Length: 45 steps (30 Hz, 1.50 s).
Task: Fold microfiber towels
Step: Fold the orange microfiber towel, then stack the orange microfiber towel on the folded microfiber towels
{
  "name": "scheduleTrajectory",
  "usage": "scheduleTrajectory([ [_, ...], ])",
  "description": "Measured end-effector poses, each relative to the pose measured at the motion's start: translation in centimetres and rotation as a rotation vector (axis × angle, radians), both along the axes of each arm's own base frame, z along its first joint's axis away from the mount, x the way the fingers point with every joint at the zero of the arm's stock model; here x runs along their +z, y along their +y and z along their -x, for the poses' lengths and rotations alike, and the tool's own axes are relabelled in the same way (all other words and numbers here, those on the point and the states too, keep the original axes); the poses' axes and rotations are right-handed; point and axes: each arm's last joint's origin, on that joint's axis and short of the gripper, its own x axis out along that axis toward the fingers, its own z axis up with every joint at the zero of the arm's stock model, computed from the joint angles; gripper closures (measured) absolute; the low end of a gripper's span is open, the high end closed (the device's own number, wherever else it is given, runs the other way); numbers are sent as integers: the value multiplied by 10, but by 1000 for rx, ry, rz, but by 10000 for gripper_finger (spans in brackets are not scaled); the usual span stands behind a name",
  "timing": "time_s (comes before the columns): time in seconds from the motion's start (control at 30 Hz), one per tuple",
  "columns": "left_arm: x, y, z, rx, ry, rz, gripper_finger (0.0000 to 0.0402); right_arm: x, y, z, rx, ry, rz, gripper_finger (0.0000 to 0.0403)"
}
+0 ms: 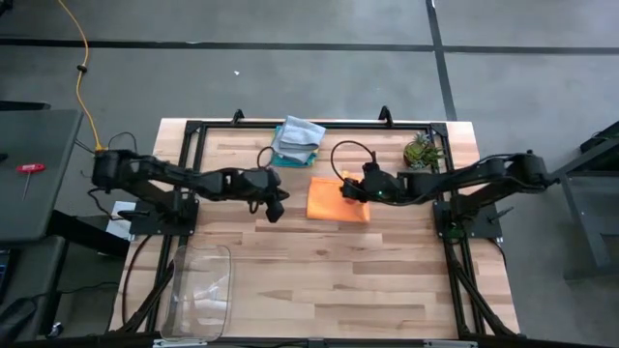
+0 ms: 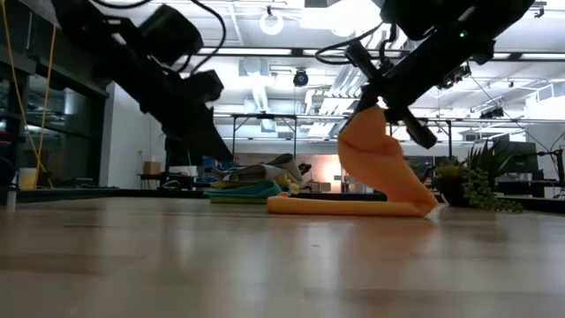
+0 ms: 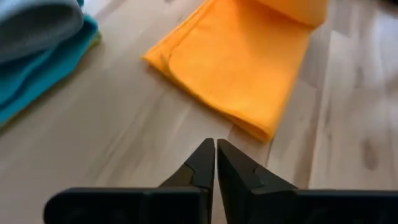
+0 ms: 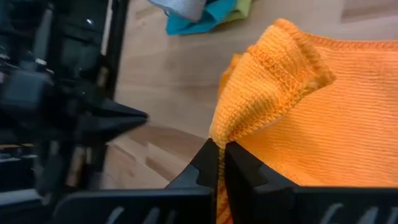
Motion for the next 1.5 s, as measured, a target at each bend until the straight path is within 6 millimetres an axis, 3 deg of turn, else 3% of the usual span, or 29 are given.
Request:
scheduleTrajectory([
  [0.3,-24,4,-15,-2,-15,-20,399,-14,0,-22,-40,-122,-60,403],
  [0.57,-43,6,-26,-25,21,11,401,-31,5,-27,-76,-85,-97,403],
  [0.93,-45,7,-31,-41,22,27,401,-40,5,-29,-109,-73,-129,382],
  [1.5,-45,7,-31,-29,25,14,402,-19,0,-39,-192,-332,-136,193],
])
